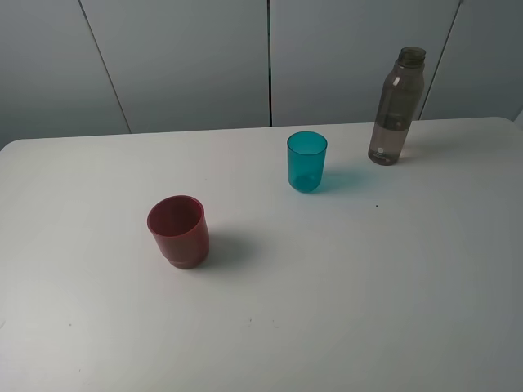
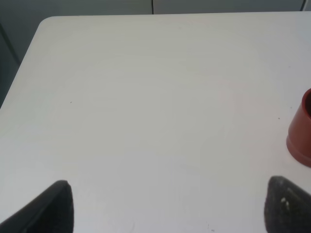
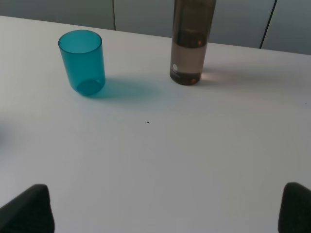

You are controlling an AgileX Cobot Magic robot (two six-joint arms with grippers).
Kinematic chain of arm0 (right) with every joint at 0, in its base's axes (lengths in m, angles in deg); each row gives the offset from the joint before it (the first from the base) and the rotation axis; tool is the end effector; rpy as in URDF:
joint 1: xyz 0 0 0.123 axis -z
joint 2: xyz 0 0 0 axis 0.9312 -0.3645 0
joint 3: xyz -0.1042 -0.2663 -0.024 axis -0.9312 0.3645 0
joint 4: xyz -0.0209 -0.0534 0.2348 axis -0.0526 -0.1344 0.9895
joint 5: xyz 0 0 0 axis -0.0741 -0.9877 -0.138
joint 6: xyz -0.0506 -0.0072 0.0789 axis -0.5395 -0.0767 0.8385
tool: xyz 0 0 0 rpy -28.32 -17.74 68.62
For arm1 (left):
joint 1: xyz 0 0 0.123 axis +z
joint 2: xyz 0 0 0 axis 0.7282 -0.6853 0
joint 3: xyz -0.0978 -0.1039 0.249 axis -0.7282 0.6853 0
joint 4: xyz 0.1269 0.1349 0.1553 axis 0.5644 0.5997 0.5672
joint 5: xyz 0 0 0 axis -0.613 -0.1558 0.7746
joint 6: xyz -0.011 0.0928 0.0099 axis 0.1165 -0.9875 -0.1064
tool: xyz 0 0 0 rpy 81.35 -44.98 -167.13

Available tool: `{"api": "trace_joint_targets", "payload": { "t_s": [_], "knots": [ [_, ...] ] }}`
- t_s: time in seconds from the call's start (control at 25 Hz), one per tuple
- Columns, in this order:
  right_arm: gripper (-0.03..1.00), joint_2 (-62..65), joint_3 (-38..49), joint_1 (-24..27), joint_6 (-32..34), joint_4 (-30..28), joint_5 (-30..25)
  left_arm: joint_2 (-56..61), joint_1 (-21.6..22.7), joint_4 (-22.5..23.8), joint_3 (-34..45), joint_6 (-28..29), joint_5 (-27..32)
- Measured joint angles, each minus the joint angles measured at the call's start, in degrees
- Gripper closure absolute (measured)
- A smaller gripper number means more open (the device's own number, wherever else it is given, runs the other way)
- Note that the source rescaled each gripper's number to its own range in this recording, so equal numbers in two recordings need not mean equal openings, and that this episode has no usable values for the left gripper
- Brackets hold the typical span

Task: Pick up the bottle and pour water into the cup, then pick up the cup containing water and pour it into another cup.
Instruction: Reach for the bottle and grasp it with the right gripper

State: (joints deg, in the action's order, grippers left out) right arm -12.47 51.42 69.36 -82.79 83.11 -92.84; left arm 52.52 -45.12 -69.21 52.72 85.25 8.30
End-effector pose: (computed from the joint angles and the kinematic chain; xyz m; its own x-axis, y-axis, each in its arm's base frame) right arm -0.0169 0.0148 0.2719 -0.4543 -0.1237 -0.8822 -0.1852 0.9818 -0.0423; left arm -0.0158 0.0009 0.2717 -0.4689 -0.0251 -0.8829 -0.0465 0.9989 -0.0037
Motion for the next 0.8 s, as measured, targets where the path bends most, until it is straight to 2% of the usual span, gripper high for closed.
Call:
{"api": "trace_joint_targets", "payload": {
  "t_s": [0.8],
  "knots": [
    [-0.03,0.0,0.0,0.0,-0.1,0.0,0.0,0.0,0.0,0.0,0.0,0.11,0.0]
  ]
}}
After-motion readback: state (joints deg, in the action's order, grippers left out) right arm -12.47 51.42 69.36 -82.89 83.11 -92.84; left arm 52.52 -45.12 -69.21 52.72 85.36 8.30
